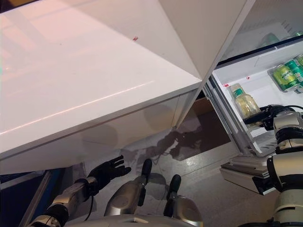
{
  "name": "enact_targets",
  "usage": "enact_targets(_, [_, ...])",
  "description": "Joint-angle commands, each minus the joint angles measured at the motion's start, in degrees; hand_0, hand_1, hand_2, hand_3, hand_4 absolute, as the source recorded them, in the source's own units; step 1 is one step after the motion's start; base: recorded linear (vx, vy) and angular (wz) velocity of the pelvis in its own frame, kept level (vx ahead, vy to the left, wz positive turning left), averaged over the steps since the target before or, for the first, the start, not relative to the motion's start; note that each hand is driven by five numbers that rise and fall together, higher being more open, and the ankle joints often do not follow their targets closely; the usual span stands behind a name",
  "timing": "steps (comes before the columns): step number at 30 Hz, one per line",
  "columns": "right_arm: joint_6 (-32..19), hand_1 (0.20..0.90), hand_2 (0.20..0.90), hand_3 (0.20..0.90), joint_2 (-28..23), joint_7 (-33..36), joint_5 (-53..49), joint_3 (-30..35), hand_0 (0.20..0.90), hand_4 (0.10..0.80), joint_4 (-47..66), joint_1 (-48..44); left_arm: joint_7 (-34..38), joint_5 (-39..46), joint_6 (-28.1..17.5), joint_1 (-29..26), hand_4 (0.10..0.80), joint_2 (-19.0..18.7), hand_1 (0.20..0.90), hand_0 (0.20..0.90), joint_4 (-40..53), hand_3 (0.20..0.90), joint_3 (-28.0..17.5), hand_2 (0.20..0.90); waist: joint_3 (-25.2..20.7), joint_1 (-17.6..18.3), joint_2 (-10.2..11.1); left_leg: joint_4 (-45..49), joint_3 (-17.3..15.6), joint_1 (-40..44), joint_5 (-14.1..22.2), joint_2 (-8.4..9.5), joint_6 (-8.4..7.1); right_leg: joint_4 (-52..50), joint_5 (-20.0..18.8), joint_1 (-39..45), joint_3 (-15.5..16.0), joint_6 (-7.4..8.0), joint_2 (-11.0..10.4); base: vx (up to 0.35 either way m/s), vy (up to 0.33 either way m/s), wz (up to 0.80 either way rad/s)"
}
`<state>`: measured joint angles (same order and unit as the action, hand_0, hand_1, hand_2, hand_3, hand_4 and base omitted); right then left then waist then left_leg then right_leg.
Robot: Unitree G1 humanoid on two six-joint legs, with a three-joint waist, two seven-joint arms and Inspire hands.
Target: Put drinks into fridge and close the fridge
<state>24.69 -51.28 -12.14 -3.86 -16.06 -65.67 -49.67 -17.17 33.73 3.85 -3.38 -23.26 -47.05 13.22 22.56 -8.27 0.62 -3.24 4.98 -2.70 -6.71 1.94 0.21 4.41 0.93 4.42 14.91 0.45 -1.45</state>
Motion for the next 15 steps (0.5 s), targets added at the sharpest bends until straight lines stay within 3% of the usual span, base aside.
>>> enact_targets(1, [-3.50,0.900,0.900,0.900,-6.28,3.22,0.44,-2.48,0.900,0.800,6.43,-2.57,-0.92,-0.83,-0.57,1.67,0.800,-0.51,0.900,0.900,0.22,0.900,-0.34,0.900,-2.28,-0.11,0.60,7.74,-4.75,-2.26,8.90,0.41,0.53,-10.14,2.93,-6.88,-1.20,0.46,0.07,-0.011,0.038,-0.01])
enact_targets(7, [-7.21,0.900,0.900,0.900,-12.48,11.67,-2.90,0.27,0.900,0.800,24.70,0.28,0.67,-2.30,0.12,3.71,0.800,0.34,0.900,0.900,-0.93,0.900,-2.80,0.900,-5.32,2.42,2.92,6.50,-5.78,0.29,9.56,0.09,0.53,-9.92,3.33,-5.54,-2.19,0.88,0.35,0.012,0.030,-0.05])
enact_targets(15, [-11.57,0.900,0.900,0.900,-18.25,19.25,-9.47,16.34,0.900,0.800,41.14,10.37,1.39,-6.37,-0.70,5.27,0.800,2.30,0.900,0.900,-8.19,0.900,-5.46,0.900,-11.23,6.84,4.02,5.20,-7.96,3.72,10.98,0.10,0.60,-9.27,4.08,-3.66,-4.70,1.63,0.70,0.022,0.049,-0.15])
